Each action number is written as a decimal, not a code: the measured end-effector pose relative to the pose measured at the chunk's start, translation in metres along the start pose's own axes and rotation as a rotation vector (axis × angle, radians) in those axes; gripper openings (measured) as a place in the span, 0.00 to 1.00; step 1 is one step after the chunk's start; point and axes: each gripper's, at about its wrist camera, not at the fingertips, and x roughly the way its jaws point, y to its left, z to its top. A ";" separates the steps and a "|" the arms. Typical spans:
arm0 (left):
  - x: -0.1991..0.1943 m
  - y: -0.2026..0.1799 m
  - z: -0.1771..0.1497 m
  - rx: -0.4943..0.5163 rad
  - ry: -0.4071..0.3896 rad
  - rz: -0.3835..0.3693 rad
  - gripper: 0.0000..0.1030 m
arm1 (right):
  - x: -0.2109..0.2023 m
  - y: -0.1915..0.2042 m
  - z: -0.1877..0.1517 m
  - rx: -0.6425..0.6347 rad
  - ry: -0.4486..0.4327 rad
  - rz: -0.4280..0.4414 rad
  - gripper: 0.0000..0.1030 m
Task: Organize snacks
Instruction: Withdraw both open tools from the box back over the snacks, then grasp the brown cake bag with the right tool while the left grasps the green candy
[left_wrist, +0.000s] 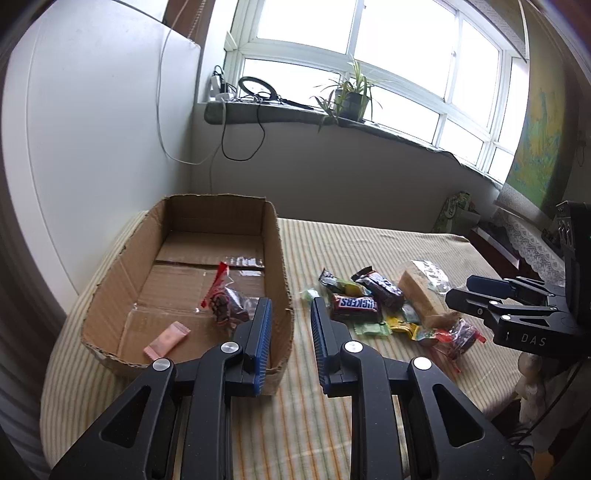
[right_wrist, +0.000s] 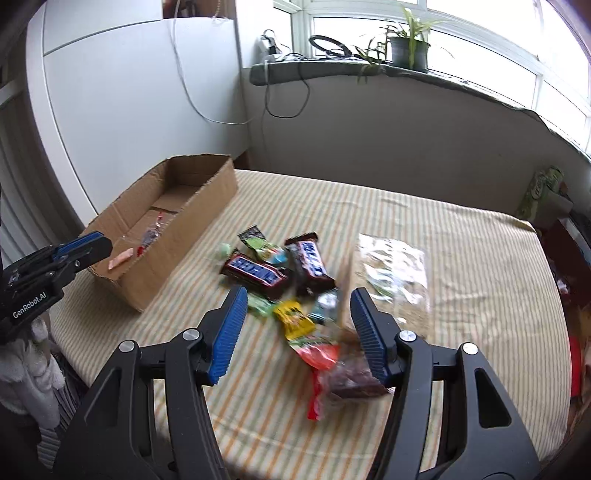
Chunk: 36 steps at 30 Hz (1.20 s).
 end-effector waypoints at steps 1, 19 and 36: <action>0.002 -0.004 -0.001 0.003 0.005 -0.010 0.23 | -0.002 -0.009 -0.005 0.015 0.004 -0.013 0.59; 0.069 -0.068 -0.019 0.070 0.150 -0.094 0.54 | 0.008 -0.059 -0.055 0.127 0.062 -0.035 0.83; 0.125 -0.095 -0.023 0.216 0.290 -0.035 0.54 | 0.035 -0.046 -0.056 0.117 0.076 0.001 0.83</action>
